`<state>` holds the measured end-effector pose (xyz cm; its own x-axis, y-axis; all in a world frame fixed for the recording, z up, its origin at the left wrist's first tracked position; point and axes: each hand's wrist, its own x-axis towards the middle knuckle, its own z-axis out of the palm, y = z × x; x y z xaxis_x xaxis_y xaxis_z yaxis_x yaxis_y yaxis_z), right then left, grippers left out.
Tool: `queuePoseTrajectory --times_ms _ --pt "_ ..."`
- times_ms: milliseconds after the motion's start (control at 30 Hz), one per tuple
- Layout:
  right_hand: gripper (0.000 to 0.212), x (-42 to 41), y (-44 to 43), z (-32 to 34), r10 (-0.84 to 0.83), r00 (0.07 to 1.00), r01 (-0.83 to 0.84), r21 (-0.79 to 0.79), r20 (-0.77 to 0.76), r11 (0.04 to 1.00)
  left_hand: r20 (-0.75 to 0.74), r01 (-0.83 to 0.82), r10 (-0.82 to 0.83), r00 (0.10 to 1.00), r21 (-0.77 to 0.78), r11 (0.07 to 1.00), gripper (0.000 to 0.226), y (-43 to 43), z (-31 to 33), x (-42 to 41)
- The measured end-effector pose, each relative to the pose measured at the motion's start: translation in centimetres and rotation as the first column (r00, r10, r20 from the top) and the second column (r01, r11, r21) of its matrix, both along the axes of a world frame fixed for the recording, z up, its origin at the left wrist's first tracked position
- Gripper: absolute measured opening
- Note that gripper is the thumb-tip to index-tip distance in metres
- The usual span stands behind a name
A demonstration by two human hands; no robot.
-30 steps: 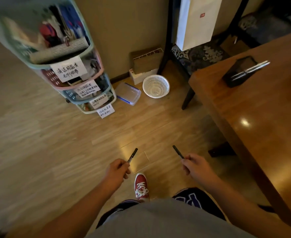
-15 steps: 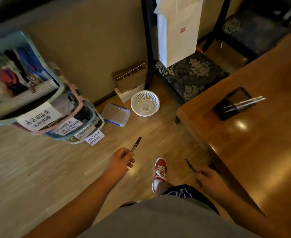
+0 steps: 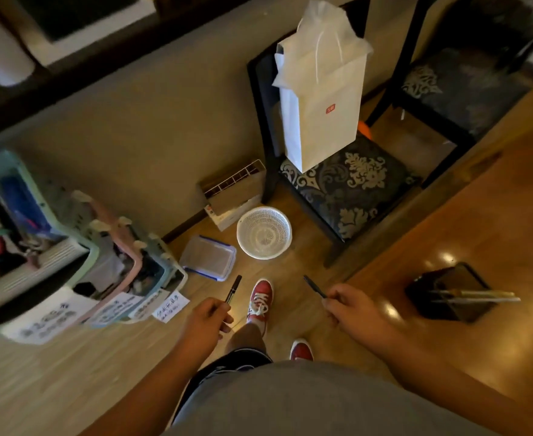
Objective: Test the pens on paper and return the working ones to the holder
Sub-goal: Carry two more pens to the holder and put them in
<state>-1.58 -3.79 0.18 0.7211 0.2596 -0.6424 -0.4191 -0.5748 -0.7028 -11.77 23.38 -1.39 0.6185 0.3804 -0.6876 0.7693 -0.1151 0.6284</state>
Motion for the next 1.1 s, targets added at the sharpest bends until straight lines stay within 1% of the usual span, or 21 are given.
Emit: queuePoseTrajectory --times_ms 100,167,267,400,500,567,633,733,833,900,1000,1100 --pt "0.012 2.8 1.7 0.5 -0.067 0.996 0.069 -0.030 0.052 0.997 0.070 0.171 -0.169 0.983 -0.019 0.985 0.014 1.5 -0.5 5.1" --pt "0.013 4.3 2.4 1.2 -0.175 0.982 0.177 -0.023 0.072 0.984 0.101 0.260 -0.252 0.962 -0.078 0.962 0.017 2.3 -0.6 9.2" --pt "0.012 6.0 2.8 3.1 -0.365 0.929 0.363 0.051 0.059 0.931 0.143 0.409 -0.388 0.910 -0.172 0.896 0.014 2.2 -0.2 15.3" --pt "0.008 6.8 2.1 5.7 -0.507 0.852 0.498 0.098 0.129 0.862 0.221 0.582 -0.540 0.812 -0.262 0.769 0.014 -0.7 1.0 22.4" --pt "0.003 6.2 1.0 7.2 -0.668 0.736 0.652 0.152 0.107 0.743 0.301 0.708 -0.641 0.706 -0.276 0.650 0.021 -4.9 2.5 26.0" --pt "0.006 5.5 0.0 8.4 -0.744 0.660 0.725 0.170 0.109 0.668 0.354 0.782 -0.697 0.624 -0.280 0.557 0.026 -8.2 3.8 27.6" --pt "0.006 4.4 -1.3 9.5 -0.808 0.574 0.783 0.201 0.132 0.589 0.404 0.845 -0.743 0.533 -0.283 0.453 0.026 -11.6 5.2 28.4" --pt "0.006 2.3 -3.4 10.8 -0.860 0.443 0.852 0.179 0.254 0.491 0.510 0.925 -0.772 0.380 -0.226 0.306 0.016 -16.5 7.5 28.5" --pt "0.012 0.4 -5.4 11.6 -0.846 0.342 0.893 0.138 0.409 0.428 0.587 0.966 -0.768 0.258 -0.141 0.217 0.010 -20.8 9.3 28.2" --pt "0.011 -0.6 -6.8 11.9 -0.825 0.303 0.904 0.129 0.477 0.407 0.616 0.979 -0.762 0.201 -0.100 0.177 0.007 -23.3 10.2 27.9" --pt "0.008 -1.4 -8.7 11.9 -0.813 0.257 0.912 0.147 0.522 0.383 0.642 0.986 -0.752 0.150 -0.045 0.159 0.002 -26.0 10.6 27.4" --pt "0.009 -1.6 -10.2 11.7 -0.796 0.238 0.928 0.111 0.556 0.356 0.640 0.988 -0.767 0.048 0.083 0.131 0.004 -27.4 10.0 26.9"
